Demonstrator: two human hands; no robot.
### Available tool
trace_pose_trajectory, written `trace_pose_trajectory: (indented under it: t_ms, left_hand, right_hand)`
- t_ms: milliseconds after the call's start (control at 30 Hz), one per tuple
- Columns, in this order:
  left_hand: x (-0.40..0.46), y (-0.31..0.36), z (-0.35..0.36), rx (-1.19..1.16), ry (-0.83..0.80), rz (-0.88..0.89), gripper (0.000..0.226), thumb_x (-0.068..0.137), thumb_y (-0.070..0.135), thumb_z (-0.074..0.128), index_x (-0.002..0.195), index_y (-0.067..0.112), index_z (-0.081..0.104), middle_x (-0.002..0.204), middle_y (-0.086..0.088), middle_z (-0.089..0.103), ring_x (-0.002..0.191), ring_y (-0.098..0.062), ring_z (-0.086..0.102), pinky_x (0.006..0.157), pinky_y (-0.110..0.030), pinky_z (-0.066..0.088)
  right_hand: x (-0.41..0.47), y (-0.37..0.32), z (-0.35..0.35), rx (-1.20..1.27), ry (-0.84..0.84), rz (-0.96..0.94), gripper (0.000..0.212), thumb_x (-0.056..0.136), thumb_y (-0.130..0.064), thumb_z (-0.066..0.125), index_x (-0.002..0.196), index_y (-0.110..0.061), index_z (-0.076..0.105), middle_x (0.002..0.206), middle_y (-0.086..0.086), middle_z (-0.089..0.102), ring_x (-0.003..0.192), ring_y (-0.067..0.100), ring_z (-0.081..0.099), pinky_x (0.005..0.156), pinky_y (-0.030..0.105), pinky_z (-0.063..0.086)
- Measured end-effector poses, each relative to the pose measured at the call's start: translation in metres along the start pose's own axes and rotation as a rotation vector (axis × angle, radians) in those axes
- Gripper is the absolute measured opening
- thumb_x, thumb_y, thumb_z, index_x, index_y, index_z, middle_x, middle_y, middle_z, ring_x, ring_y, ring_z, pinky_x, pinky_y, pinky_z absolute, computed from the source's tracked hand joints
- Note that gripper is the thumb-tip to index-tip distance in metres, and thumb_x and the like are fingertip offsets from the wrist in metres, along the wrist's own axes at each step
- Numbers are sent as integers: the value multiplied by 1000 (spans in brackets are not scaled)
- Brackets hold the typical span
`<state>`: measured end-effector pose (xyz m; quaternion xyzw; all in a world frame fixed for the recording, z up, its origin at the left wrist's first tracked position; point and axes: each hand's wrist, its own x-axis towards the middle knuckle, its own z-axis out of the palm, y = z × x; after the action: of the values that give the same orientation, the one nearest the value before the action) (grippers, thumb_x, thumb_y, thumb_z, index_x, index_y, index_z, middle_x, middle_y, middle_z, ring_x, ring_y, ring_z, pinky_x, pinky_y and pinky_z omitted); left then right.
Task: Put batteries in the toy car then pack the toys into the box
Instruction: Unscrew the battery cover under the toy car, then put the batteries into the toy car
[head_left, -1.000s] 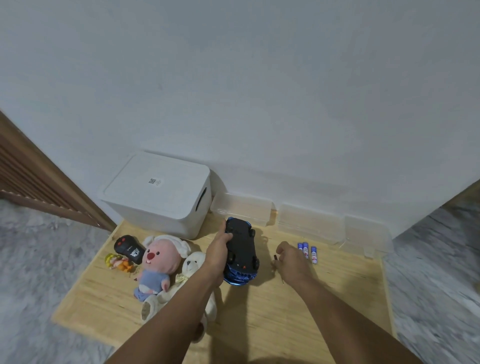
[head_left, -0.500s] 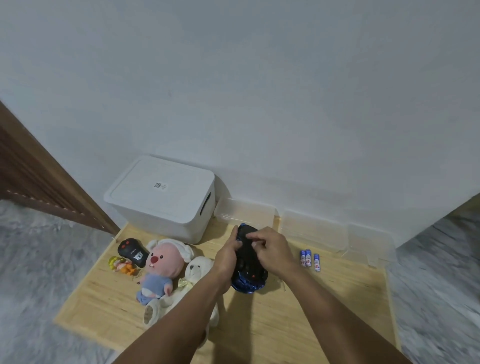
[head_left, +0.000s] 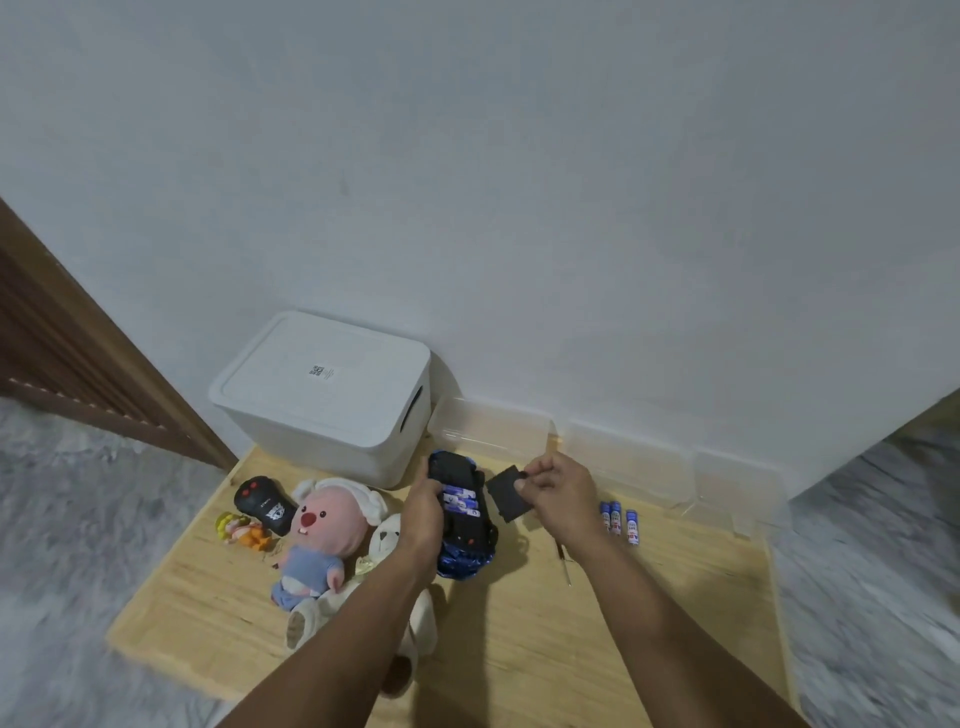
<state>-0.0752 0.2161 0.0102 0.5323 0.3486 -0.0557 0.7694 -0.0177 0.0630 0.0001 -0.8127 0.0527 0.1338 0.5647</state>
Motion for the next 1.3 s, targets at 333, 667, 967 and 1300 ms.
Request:
trace_pose_trajectory:
  t_ms: [333, 667, 967, 1300]
  left_hand:
    - [3, 4, -10, -33, -25, 81, 41, 97, 7, 37, 131, 25, 52, 104, -18, 66, 79, -30, 66, 66, -38, 58]
    - [10, -6, 2, -72, -143, 31, 48, 91, 5, 41, 129, 32, 56, 107, -19, 69, 85, -36, 66, 85, -54, 52]
    - [7, -11, 25, -93, -278, -14, 56, 94, 4, 33, 140, 34, 47, 115, -18, 69, 86, -34, 67, 73, -41, 57]
    - [6, -13, 38, 80, -228, 45, 67, 93, 4, 40, 146, 45, 35, 124, -9, 67, 102, -34, 68, 90, -48, 54]
  right_hand:
    - [-8, 45, 28, -114, 140, 346, 15, 80, 3, 67, 79, -12, 70, 87, 12, 71, 77, 27, 68, 67, 41, 61]
    - [-11, 45, -38, -668, 321, 197, 27, 90, -12, 55, 113, -22, 67, 111, 3, 67, 99, 22, 60, 70, 21, 34]
    - [-2, 44, -48, -591, 262, 51, 20, 92, -17, 56, 109, -19, 68, 109, 2, 65, 99, 22, 61, 75, 24, 41]
    - [4, -10, -21, -24, -64, 211, 14, 75, -6, 68, 70, -17, 76, 77, -5, 73, 72, 10, 64, 65, 27, 51]
